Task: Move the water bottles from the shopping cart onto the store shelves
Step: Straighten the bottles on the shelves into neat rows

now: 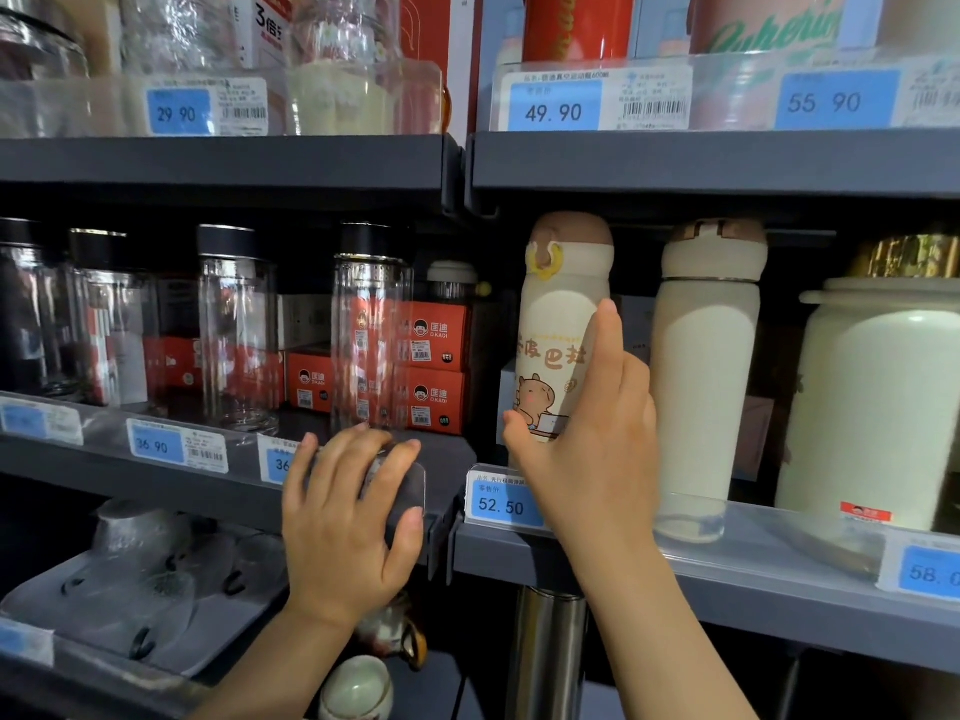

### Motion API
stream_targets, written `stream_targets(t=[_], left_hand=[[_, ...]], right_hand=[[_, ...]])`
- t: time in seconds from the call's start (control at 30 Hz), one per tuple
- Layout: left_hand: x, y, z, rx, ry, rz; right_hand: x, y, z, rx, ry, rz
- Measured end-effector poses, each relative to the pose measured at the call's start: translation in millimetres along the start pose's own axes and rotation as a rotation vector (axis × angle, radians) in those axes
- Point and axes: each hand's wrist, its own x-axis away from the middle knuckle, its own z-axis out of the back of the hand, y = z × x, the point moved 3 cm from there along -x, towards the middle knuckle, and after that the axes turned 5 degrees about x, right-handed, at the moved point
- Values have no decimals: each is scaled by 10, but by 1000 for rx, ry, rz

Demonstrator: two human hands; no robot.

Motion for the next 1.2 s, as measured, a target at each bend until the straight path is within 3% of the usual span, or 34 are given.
stream_targets(t=[0.37,0.57,1.2], left_hand=[[4,-6,2,-11,10,-13],[7,-1,5,-13,2,-10],[13,0,-2,-19,-21,8]], right_hand=[[11,25,11,-82,-131,-13],[29,-27,24,87,-36,-28],[51,-26,-2,28,1,43]])
